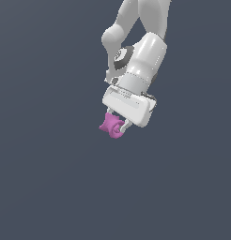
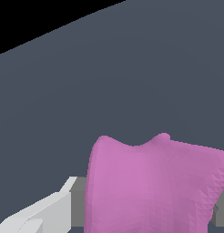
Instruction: Pick up the object and move it to a goal position.
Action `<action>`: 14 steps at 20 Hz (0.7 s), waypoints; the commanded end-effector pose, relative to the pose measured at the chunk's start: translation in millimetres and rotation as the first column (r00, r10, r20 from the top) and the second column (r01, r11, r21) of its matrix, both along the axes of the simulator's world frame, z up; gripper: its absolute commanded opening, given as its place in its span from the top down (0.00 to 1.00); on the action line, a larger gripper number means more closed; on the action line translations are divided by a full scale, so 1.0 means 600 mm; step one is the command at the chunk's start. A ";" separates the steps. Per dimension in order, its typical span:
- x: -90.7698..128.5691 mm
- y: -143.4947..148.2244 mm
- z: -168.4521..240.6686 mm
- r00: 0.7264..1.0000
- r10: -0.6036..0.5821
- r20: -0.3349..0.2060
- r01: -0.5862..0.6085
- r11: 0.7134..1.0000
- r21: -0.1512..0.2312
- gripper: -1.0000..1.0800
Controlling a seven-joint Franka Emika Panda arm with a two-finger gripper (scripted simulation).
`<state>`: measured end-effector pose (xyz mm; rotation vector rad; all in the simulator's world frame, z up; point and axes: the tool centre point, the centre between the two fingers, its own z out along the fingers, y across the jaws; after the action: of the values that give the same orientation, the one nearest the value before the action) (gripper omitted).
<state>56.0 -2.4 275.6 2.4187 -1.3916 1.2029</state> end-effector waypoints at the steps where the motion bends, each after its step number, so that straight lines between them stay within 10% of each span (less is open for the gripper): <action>1: 0.008 0.014 0.029 0.999 -0.023 0.048 0.024 0.999 -0.022 1.00; 14: 0.038 0.106 0.192 0.931 -0.148 0.334 0.201 0.971 -0.129 1.00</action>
<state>77.7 53.7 378.4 2.0559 -1.4767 1.6019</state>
